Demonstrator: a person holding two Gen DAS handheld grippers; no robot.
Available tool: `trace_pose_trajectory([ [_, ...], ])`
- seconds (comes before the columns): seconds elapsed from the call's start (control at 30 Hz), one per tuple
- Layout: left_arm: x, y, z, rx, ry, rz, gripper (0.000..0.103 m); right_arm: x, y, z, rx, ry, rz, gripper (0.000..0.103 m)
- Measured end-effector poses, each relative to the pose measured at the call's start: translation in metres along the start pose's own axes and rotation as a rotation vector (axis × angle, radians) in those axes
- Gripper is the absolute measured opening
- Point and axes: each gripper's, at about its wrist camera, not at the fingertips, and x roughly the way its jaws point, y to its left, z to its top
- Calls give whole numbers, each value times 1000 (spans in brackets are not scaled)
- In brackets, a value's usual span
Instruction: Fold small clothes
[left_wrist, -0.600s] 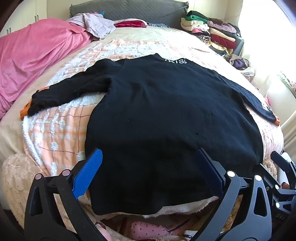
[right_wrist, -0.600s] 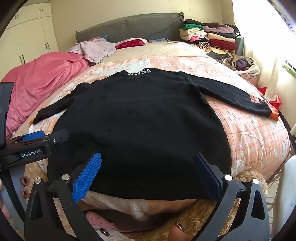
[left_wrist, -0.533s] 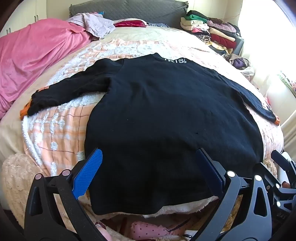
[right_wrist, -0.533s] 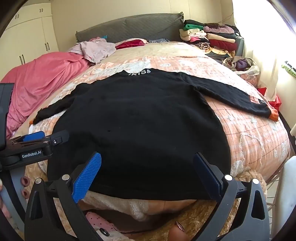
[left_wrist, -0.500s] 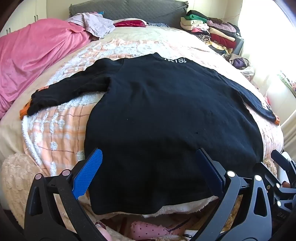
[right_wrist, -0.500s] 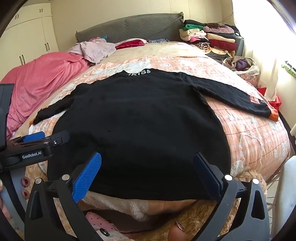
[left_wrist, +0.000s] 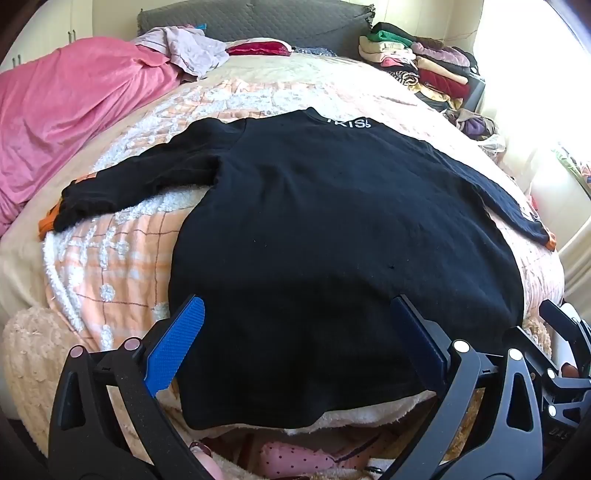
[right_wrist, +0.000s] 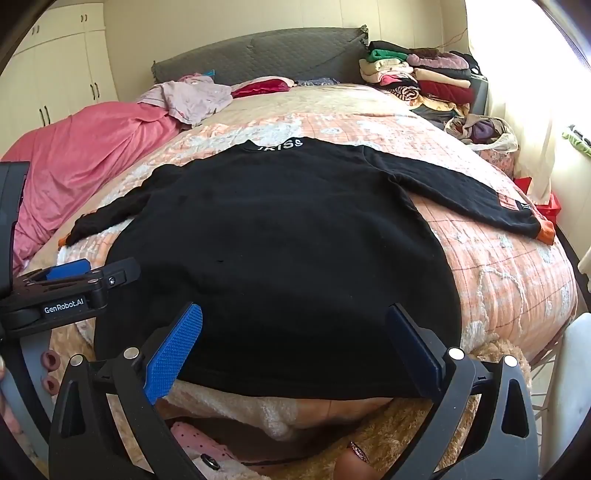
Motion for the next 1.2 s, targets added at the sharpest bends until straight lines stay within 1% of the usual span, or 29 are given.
trace_pose_trajectory([
  [1.2,-6,0,3,0,-14,0,94,-3,3,1,4,-9,-10,99],
])
